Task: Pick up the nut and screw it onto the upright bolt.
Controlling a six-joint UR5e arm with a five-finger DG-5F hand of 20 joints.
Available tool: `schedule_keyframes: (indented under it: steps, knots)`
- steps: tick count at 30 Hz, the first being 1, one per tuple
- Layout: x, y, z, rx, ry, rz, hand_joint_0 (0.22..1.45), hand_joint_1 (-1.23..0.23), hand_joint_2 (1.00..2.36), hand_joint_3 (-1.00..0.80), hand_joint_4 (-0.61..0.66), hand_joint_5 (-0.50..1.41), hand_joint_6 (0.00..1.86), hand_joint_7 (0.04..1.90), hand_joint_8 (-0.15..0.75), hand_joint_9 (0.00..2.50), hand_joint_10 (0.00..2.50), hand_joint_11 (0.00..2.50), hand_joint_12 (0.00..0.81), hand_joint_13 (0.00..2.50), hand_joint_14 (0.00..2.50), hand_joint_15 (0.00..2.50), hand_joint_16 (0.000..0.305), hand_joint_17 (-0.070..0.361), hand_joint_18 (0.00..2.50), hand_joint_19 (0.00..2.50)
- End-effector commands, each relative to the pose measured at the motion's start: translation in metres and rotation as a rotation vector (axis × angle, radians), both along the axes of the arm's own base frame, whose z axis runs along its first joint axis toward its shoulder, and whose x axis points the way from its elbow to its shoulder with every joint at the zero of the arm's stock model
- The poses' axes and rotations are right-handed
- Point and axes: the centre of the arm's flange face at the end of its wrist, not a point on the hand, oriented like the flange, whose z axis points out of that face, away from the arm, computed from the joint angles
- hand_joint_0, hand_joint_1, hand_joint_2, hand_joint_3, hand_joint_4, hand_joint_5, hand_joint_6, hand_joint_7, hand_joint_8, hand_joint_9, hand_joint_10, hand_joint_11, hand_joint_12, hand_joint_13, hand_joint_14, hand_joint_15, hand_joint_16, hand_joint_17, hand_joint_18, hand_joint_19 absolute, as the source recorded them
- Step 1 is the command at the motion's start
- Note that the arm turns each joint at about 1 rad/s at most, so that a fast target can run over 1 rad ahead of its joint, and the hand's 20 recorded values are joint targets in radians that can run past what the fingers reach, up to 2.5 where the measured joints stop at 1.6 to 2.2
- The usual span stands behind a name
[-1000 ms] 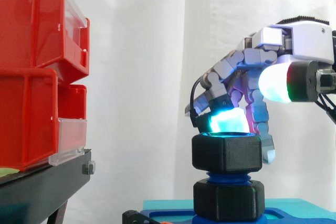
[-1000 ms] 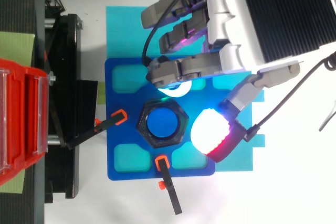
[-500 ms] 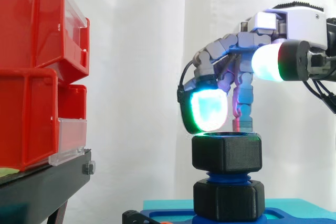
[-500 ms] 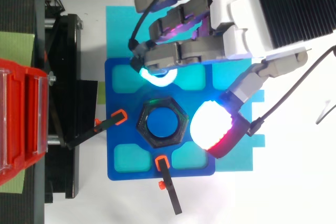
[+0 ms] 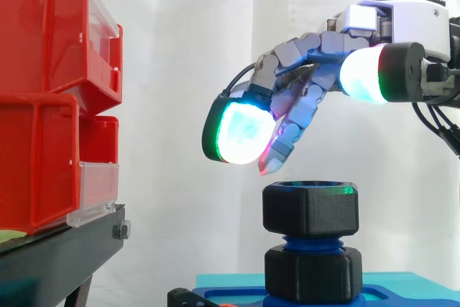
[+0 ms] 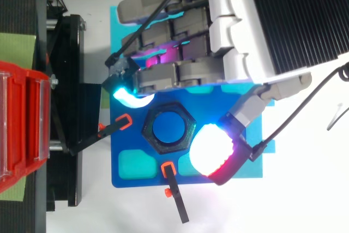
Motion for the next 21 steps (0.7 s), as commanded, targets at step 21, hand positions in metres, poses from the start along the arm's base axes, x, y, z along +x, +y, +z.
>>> schedule_keyframes:
  steps: [21]
  knots:
    - [-0.006, 0.017, -0.039, 0.023, 0.023, -0.015, 0.52, -0.14, 1.00, -0.50, 0.20, -0.11, 0.50, 0.74, 0.230, 0.80, 0.00, 0.00, 0.265, 0.48, 0.00, 0.00, 0.029, 0.064, 0.15, 0.00]
